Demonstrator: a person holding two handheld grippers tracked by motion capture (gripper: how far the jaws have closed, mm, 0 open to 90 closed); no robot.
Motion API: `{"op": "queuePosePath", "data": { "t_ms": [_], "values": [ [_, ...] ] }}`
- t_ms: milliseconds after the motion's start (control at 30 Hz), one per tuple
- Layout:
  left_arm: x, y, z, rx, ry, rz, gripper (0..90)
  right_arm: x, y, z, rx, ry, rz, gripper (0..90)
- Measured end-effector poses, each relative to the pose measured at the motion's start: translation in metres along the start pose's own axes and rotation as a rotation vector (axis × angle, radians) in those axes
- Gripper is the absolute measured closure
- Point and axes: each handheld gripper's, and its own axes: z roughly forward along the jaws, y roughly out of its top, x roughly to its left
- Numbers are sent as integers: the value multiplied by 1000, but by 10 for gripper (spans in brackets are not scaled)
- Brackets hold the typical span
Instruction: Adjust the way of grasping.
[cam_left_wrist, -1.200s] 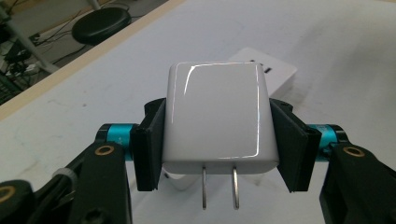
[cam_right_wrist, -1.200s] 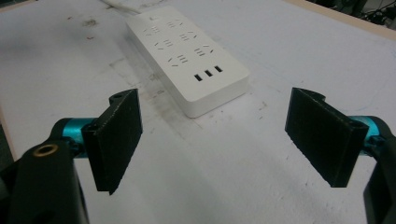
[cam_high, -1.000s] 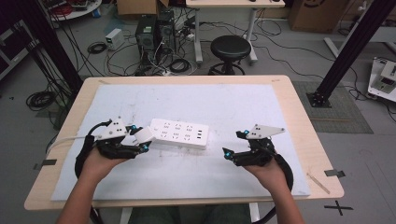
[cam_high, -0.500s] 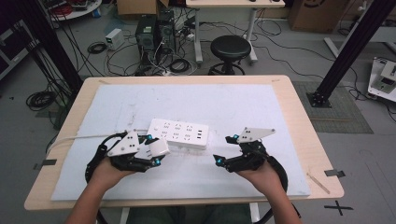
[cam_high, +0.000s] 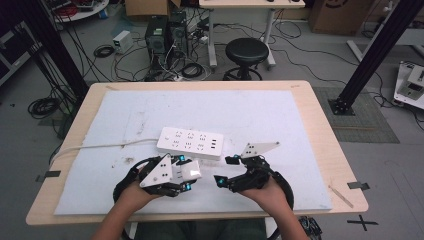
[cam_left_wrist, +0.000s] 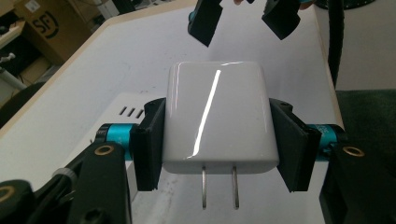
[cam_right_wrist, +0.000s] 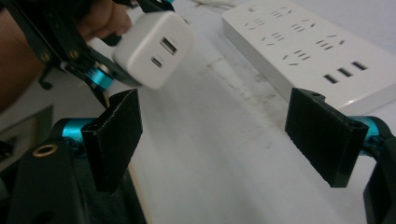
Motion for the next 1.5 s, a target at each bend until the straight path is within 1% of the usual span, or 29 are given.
{"op": "queuePosePath", "data": {
  "t_ms": [33, 100, 200, 233, 300, 333, 400, 533, 700, 767, 833, 867, 900, 933, 967, 1033, 1067, 1133, 1167, 1233, 1333, 1433, 1467, 1500],
  "values": [
    [-2, 1, 1, -1, 3, 14, 424, -1, 0, 2, -7, 27, 14, 193],
    [-4, 1, 4, -3, 5, 36, 424, -1, 0, 5, -20, 63, 49, 193],
    [-8, 3, 6, -5, 13, 66, 424, -2, -1, 10, -50, 143, 111, 193],
    [-9, 3, 6, -7, 16, 74, 424, -3, -1, 11, -60, 160, 121, 193],
    [-10, 4, 7, -12, 17, 95, 424, -4, -2, 14, -69, 181, 149, 193],
    [-12, 4, 7, -13, 27, 102, 424, -4, -2, 16, -66, 192, 162, 193],
    [-13, 5, 8, -18, 41, 129, 424, -4, -2, 19, -68, 209, 173, 193],
    [-17, 6, 8, -30, 73, 168, 424, -4, -1, 25, -79, 246, 196, 193],
    [-22, 7, 8, -26, 94, 211, 424, -3, 0, 35, -62, 279, 215, 205],
    [-23, 7, 9, -28, 96, 214, 424, -3, 0, 39, -59, 304, 229, 249],
    [-24, 7, 9, -29, 107, 217, 424, -3, 0, 43, -58, 316, 227, 251],
    [-24, 7, 9, -34, 96, 215, 424, -3, 0, 45, -46, 320, 235, 262],
    [-25, 7, 9, -35, 103, 224, 424, -3, 0, 47, -37, 324, 238, 288],
    [-25, 7, 9, -38, 102, 223, 425, -3, 0, 48, -38, 329, 236, 313],
    [-26, 7, 9, -40, 99, 223, 424, -3, 0, 49, -42, 344, 245, 345],
    [-26, 8, 9, -36, 105, 237, 424, -4, 0, 51, -54, 364, 247, 424],
    [-26, 8, 9, -35, 100, 236, 424, -4, 0, 52, -54, 365, 242, 431],
    [-26, 8, 9, -33, 113, 249, 424, -4, -1, 52, -52, 383, 258, 505],
    [-27, 8, 9, -32, 108, 249, 424, -4, -1, 53, -60, 391, 256, 516],
    [-28, 8, 10, -29, 113, 255, 425, -4, -1, 54, -65, 405, 259, 575],
    [-28, 8, 10, -25, 118, 271, 424, -5, -2, 55, -65, 427, 282, 594],
    [-29, 9, 11, -16, 120, 286, 423, -6, -3, 55, -59, 432, 290, 611],
    [-29, 10, 11, -10, 119, 279, 421, -7, -3, 55, -58, 439, 301, 618],
    [-27, 10, 12, -9, 113, 266, 418, -7, -2, 55, -56, 443, 300, 623]
  ]
}}
